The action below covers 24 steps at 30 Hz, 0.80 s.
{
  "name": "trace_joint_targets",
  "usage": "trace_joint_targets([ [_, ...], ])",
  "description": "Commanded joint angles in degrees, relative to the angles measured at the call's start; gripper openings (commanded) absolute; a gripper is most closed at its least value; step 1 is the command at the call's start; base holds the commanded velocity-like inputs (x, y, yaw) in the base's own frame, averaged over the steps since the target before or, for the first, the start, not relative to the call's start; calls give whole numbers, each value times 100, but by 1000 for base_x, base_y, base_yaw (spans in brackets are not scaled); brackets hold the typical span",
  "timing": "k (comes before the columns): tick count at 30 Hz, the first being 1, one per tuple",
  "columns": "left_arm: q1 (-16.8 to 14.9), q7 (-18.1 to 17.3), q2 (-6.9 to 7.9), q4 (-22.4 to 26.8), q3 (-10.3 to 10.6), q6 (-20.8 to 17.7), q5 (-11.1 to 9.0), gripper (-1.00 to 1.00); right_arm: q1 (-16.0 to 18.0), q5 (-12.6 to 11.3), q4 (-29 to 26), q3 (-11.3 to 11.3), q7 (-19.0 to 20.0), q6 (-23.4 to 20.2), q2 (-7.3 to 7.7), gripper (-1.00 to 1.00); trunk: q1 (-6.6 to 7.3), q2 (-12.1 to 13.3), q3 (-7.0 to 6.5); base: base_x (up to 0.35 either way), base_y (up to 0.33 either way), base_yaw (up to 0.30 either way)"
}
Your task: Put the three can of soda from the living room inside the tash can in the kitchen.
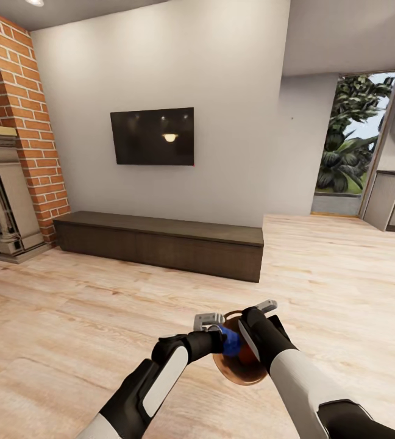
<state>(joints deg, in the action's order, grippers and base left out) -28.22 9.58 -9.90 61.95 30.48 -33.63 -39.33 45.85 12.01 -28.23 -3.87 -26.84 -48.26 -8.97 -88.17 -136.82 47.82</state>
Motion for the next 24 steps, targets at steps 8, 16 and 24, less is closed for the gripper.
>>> trace_joint_targets([
  [8,-66,-77,-10,-397,2,169,-4,-100,3,100,-7,-9,3,-17,-7,-100,1,-1,-1,0,0,0],
  [16,-77,-195,-10,-469,2,228,-4,-100,3,100,-7,-9,3,-17,-8,-100,1,-1,-1,0,0,0],
  [24,-78,-227,-10,-483,29,343,2,-100,3,93,-1,-9,33,-189,-103,-100,1,-1,-1,0,0,0],
])
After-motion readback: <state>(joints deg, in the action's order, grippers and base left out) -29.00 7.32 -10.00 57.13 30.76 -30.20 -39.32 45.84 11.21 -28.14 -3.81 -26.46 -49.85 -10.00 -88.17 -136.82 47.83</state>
